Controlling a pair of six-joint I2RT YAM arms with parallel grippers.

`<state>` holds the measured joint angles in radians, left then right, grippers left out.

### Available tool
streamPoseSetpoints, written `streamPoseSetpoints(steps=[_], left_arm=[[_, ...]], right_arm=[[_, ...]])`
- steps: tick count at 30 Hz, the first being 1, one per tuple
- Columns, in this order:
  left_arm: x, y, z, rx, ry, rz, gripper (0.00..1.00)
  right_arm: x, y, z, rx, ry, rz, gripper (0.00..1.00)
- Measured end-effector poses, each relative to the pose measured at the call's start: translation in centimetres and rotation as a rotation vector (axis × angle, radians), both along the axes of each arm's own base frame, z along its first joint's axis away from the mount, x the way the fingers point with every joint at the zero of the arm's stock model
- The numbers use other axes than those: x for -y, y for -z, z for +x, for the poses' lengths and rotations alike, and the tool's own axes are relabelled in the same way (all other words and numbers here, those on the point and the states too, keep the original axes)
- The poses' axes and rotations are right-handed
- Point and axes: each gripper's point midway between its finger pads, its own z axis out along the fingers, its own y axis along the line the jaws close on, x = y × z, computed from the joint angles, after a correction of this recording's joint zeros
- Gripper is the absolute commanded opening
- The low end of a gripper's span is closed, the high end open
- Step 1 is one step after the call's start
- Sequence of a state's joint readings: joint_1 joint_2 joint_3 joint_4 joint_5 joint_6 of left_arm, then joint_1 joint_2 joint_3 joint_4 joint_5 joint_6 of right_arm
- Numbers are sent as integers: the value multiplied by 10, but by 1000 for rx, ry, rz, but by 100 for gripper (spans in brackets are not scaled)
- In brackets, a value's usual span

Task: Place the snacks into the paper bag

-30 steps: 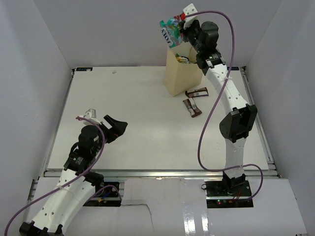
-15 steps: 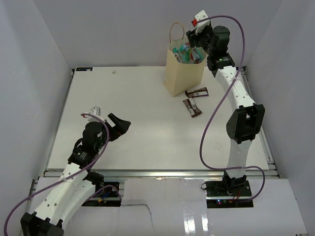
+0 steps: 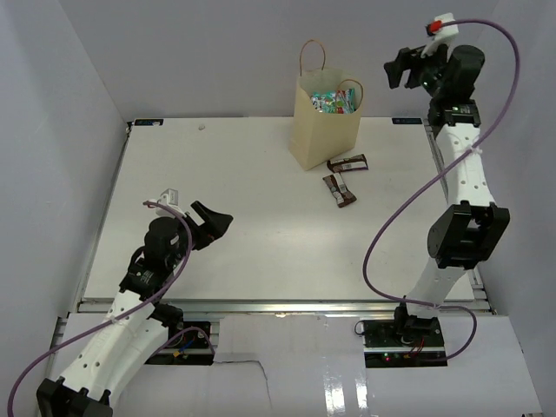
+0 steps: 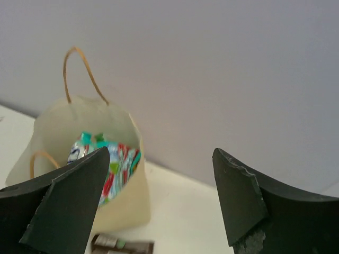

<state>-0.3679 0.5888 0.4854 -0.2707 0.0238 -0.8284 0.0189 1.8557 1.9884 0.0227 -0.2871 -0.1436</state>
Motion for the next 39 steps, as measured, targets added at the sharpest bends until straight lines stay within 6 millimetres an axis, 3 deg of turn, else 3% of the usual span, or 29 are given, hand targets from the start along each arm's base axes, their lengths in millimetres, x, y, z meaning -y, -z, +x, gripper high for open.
streamPoseSetpoints(steps=[3,6,9,10,12,14,16,18,21,27,30,31,33,35,39], left_arm=[[2,3,1,-9,8,1,98],[5,9,4,-32,18,5,98],[8,17,6,-61,31,11,98],[10,20,7,-71,37,13,98],[12,24,8,-86,46,14,98],[14,27,9,-98,54,15,98],[16,27,9,-100,61,13,98],[16,25,8,-95,64,8,98],[16,20,7,-78,63,-5,98],[15,8,5,-42,59,-30,98],[15,9,5,-47,57,-34,98],[16,10,5,-50,57,-33,98],[16,11,5,-56,57,-32,98],[16,12,5,-59,57,-30,98],[16,11,5,-54,57,-33,98]], right_arm=[[31,44,-22,-166,-76,119,76],[35,130,-49,-444,-151,217,75],[0,225,-73,-736,-210,218,79],[-14,251,-81,-815,-221,202,88],[-48,303,-104,-974,-241,145,95],[-73,341,-124,-1066,-229,50,98],[-89,366,-140,-1112,-194,-51,98],[-97,382,-149,-1124,-147,-145,97],[-97,394,-147,-1101,-77,-236,91],[-78,419,-142,-1090,39,-326,60],[-76,419,-139,-1069,45,-339,41],[-75,418,-139,-1061,43,-343,29],[-76,418,-141,-1046,18,-355,13],[-77,412,-148,-1029,-37,-360,8],[-85,391,-190,-980,-286,-398,8]])
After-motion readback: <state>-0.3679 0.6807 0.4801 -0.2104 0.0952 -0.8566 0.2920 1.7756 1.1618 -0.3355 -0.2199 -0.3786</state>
